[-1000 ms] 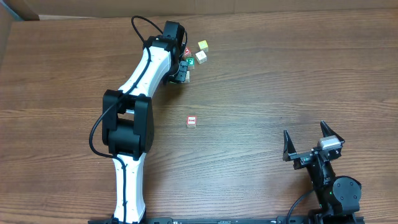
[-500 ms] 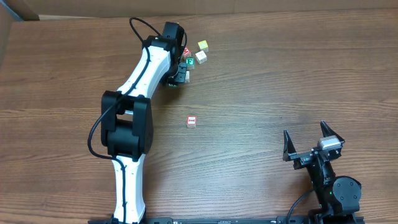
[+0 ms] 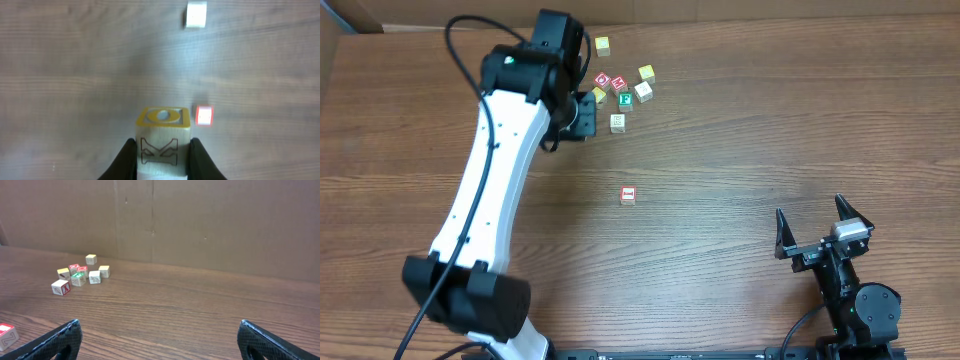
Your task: Flip 5 blocks
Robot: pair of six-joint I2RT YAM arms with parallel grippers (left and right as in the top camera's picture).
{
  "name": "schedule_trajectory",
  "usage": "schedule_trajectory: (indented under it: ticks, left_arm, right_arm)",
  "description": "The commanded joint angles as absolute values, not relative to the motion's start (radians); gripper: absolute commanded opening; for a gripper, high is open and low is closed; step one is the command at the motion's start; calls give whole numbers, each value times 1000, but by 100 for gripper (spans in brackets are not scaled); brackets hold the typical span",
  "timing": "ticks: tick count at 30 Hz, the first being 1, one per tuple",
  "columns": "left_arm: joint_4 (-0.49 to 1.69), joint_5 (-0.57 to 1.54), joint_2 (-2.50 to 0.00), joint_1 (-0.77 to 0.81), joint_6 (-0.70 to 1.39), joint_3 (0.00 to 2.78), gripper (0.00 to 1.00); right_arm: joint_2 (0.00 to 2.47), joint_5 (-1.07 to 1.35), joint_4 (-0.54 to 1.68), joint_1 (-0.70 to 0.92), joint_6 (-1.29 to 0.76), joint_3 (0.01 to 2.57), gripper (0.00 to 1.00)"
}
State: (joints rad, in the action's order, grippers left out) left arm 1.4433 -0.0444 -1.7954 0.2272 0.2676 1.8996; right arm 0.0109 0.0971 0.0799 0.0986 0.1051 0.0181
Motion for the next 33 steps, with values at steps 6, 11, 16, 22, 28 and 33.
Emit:
schedule_trajectory:
  ticks: [6, 11, 16, 22, 28, 33]
  left_arm:
    - [1581, -25, -1790, 224, 324, 1845, 8]
    - [1504, -25, -1790, 241, 363, 1702, 7]
    - [1316, 6, -1790, 297, 398, 1501, 8]
    - [1118, -4, -1791, 353, 447, 1339, 12]
    - [986, -10, -1791, 360, 473, 1237, 13]
    - [903, -31, -1792, 360, 476, 1201, 18]
  right_arm:
    - [4, 99, 76, 94, 105, 8, 100]
    - [4, 99, 76, 94, 105, 8, 100]
    - [4, 99, 76, 94, 105, 8, 100]
    - [4, 99, 76, 94, 105, 8, 100]
    - [4, 99, 76, 94, 105, 8, 100]
    - [4, 99, 76, 94, 105, 8, 100]
